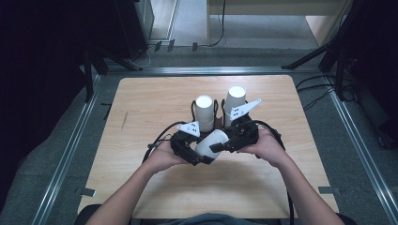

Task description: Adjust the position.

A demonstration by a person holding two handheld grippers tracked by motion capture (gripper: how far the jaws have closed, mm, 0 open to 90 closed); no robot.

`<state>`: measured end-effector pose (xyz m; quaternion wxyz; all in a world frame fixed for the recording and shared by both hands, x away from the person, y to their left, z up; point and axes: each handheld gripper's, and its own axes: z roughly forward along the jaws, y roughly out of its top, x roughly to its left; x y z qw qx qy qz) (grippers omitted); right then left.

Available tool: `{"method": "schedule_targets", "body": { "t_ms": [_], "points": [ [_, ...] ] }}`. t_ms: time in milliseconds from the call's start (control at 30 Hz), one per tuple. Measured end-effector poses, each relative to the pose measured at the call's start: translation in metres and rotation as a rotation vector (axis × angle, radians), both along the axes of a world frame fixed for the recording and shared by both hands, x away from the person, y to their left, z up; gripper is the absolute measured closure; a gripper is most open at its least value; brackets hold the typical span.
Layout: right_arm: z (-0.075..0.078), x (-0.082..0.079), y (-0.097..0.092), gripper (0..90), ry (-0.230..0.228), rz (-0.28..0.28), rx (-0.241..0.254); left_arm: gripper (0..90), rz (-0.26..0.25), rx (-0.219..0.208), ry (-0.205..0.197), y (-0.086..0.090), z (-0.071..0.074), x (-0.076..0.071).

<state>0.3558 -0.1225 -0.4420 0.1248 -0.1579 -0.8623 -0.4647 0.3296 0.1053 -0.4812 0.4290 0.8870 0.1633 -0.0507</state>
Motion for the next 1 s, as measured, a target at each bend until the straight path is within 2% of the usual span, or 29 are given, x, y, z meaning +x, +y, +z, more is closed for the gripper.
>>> {"method": "schedule_targets", "body": {
  "t_ms": [267,433,733,867,933,1000],
  "points": [
    [-0.0006,0.0015,-0.0013,34.3,0.015,0.002,-0.003,28.5,-0.019,0.014,0.005,0.0,0.0019,0.0014],
    [-0.0026,0.0018,-0.0009,34.6,0.031,0.017,-0.021,28.6,-0.034,0.031,-0.022,-0.0011,0.001,-0.0005],
    [-0.0034,0.0026,-0.0009,34.4,0.045,0.012,-0.017,30.6,-0.035,0.028,-0.001,-0.0001,0.0011,0.0009],
    [-0.0033,0.0024,-0.0007,32.7,0.017,0.023,-0.012,30.5,-0.032,0.03,0.005,0.0007,0.0012,0.0015],
    [-0.0025,0.002,-0.0009,28.9,-0.016,0.016,-0.01,30.3,-0.032,0.034,0.01,0.0017,0.0011,0.002],
    [-0.0011,0.0018,-0.0023,27.9,-0.028,0.008,-0.004,30.3,-0.029,0.035,0.01,0.0028,0.0013,0.0026]
  ]
}}
